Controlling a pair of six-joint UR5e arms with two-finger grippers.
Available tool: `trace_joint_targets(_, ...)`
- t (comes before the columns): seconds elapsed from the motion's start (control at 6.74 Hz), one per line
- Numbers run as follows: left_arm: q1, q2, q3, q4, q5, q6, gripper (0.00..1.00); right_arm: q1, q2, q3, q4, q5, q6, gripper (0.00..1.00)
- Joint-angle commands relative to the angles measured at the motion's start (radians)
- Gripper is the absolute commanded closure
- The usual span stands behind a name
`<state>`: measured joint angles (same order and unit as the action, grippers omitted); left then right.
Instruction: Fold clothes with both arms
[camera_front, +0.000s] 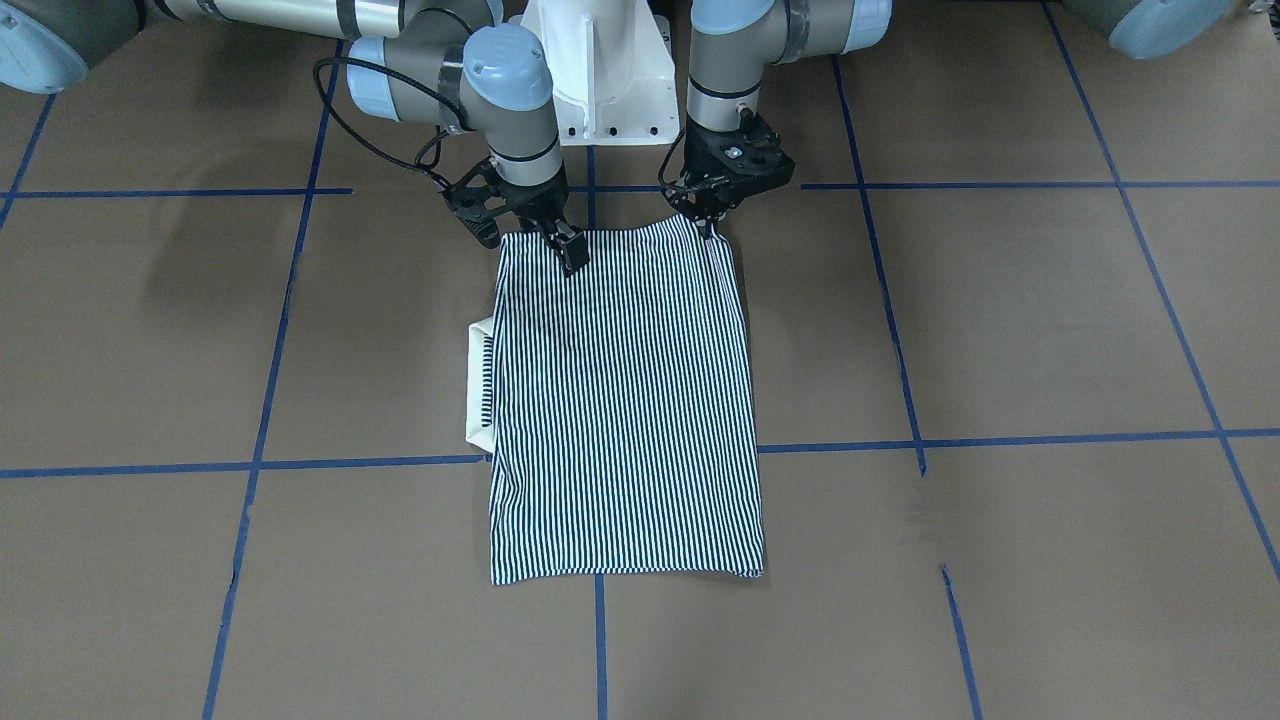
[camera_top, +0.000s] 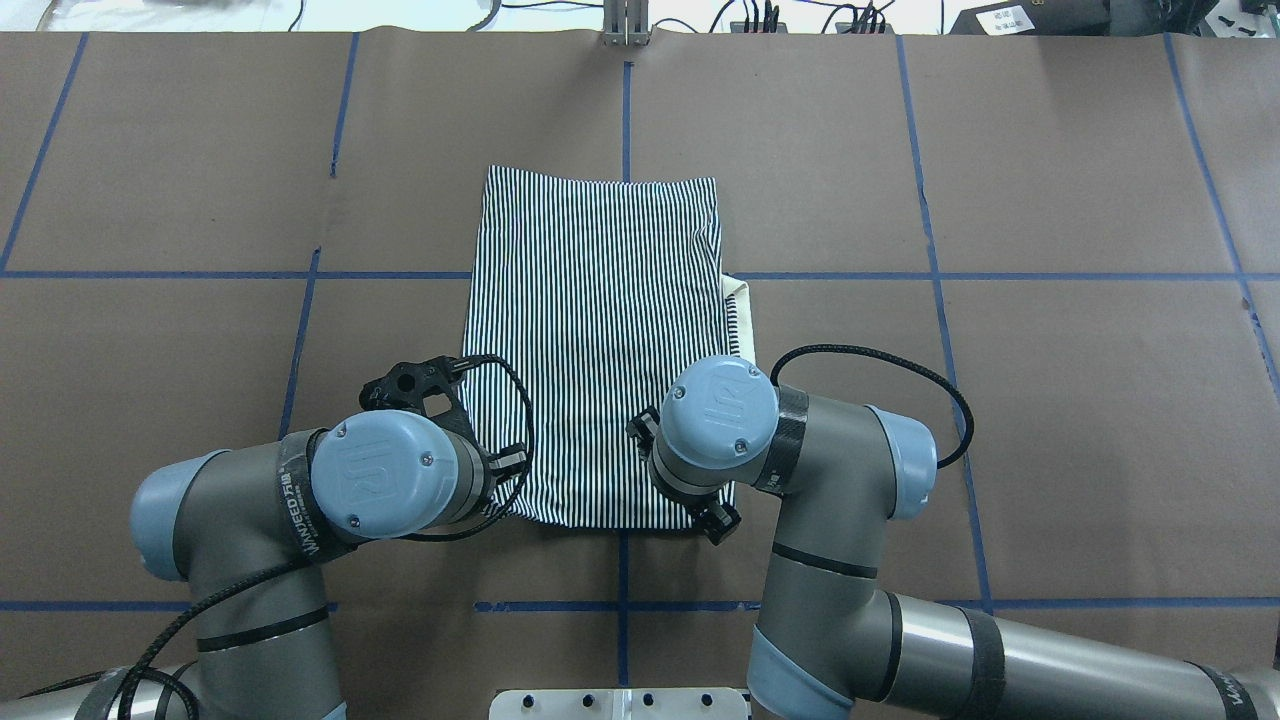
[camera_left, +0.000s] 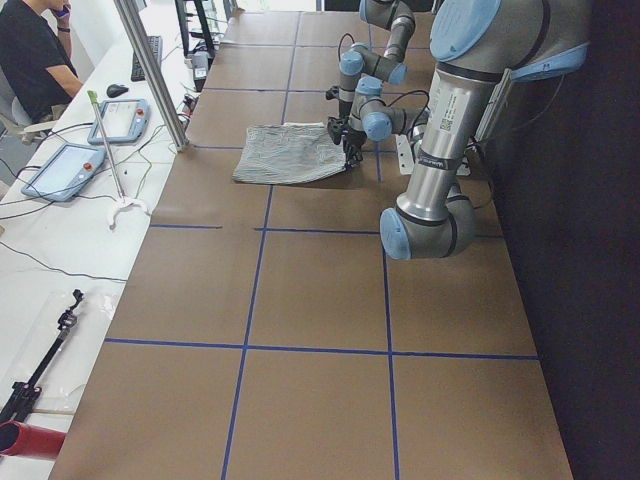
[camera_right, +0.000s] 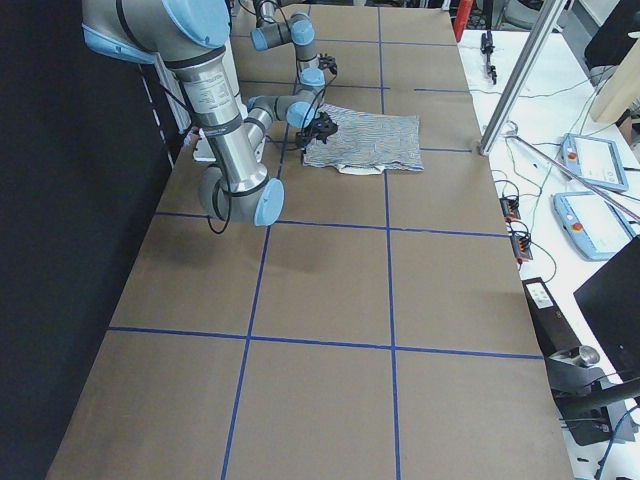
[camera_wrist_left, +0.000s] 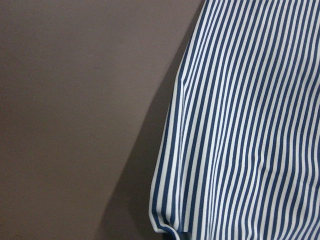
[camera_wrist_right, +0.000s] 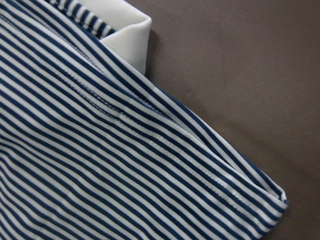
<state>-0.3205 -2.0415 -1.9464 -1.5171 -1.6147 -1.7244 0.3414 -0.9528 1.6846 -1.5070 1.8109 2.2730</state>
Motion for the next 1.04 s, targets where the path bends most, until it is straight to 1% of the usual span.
trace_joint_targets(0.0,-0.003,0.000,0.000,0.002,-0.001,0.000,1.00,-0.018,0.005,-0.003,-0.007,-0.004,0.051,0.00)
trace_joint_targets(0.89,-0.006,0.000,-0.003,0.002,-0.001,-0.001,1.00,-0.018,0.016,-0.039,-0.009,-0.016,0.051,0.01)
